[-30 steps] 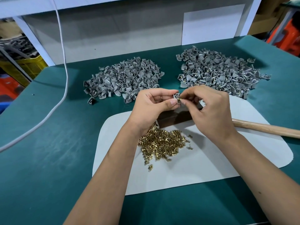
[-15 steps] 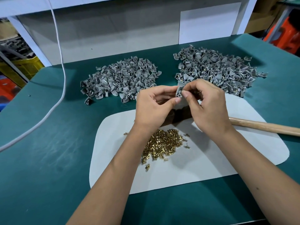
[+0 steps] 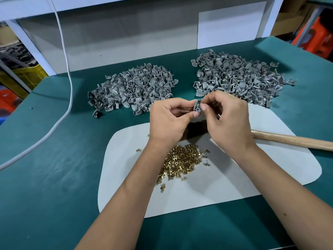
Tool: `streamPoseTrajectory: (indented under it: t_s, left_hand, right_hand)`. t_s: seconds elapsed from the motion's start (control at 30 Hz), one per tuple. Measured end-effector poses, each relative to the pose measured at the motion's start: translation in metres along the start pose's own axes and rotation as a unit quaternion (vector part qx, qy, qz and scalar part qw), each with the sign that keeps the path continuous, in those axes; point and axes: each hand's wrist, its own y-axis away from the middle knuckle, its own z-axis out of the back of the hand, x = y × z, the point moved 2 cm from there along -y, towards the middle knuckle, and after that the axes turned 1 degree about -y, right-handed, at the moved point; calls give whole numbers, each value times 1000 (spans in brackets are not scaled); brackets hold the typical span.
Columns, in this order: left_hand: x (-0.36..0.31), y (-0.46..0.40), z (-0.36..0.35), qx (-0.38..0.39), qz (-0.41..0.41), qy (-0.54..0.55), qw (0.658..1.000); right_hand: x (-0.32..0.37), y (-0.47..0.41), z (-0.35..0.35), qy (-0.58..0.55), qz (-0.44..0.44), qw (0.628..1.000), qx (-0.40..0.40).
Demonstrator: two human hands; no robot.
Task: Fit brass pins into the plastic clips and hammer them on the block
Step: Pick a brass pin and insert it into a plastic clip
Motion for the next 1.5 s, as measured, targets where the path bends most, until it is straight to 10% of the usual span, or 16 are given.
streamPoseTrajectory:
  t_s: [0.47,0.87,1.3,1.5]
  left_hand:
    - [1,4,-4,-14,-37,-62,997]
    - [7,-8,11,-7,-95,-316,944]
    - [12,-10,24,35,27,-199,979]
    - [14,-9,24,18,39,-176,983]
  right_hand:
    - [-5,-2,-2,-26,-58,998,0]
    - [-51,-39,64,109,-157,944,269]
    - [-56,-17,69,287,-94,847,438]
    - [-43,-36,72,167,-117,924,324]
